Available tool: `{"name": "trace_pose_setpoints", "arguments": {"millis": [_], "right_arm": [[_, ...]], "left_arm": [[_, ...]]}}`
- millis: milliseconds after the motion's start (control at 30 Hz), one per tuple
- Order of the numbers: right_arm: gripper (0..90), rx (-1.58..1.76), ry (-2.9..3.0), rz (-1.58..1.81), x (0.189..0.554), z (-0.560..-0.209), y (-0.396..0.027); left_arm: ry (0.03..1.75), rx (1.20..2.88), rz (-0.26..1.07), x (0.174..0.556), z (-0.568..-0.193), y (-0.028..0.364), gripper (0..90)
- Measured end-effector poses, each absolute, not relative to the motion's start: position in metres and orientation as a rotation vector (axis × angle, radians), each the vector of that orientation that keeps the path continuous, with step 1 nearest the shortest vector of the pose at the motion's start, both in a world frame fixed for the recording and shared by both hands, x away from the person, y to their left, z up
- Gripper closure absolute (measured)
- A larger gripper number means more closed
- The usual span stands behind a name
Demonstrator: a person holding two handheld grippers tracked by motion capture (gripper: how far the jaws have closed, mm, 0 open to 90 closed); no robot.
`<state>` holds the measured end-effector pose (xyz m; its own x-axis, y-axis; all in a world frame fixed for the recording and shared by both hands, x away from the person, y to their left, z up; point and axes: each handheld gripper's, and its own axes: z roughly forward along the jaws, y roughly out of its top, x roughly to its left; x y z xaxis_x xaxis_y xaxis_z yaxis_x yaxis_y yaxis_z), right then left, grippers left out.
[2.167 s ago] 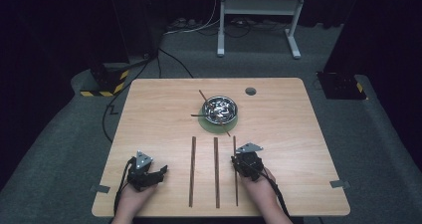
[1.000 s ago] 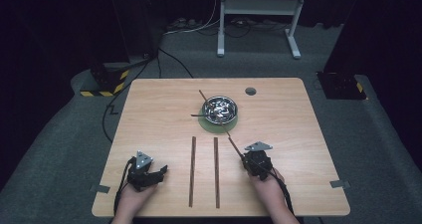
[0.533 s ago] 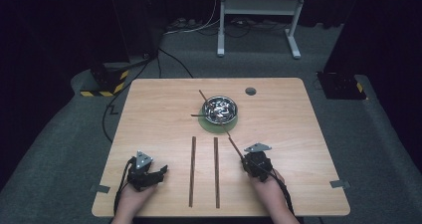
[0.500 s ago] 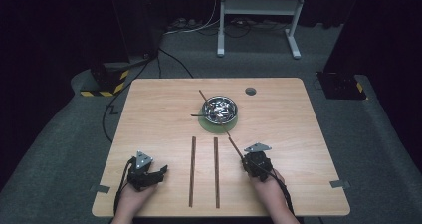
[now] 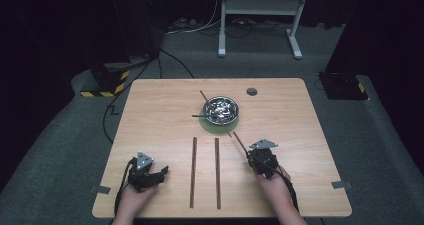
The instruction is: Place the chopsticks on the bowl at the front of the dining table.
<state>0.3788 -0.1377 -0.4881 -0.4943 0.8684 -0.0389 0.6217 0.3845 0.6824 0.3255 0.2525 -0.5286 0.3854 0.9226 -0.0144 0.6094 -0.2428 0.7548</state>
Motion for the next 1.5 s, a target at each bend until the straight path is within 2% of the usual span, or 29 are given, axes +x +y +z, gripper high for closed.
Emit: {"name": "trace_pose_setpoints", "arguments": {"millis": [633, 1500], "right_arm": [[84.1, 1.249, 2.223, 0.89, 0.406, -0.456, -0.129], [84.2, 1.234, 2.227, 0.876, 0.468, -0.447, -0.089]], "left_arm": [[1.314, 1.957, 0.581, 0.326, -0.529, 0.253, 30.5], [1.313, 1.953, 0.575, 0.326, -0.529, 0.253, 30.5]]}}
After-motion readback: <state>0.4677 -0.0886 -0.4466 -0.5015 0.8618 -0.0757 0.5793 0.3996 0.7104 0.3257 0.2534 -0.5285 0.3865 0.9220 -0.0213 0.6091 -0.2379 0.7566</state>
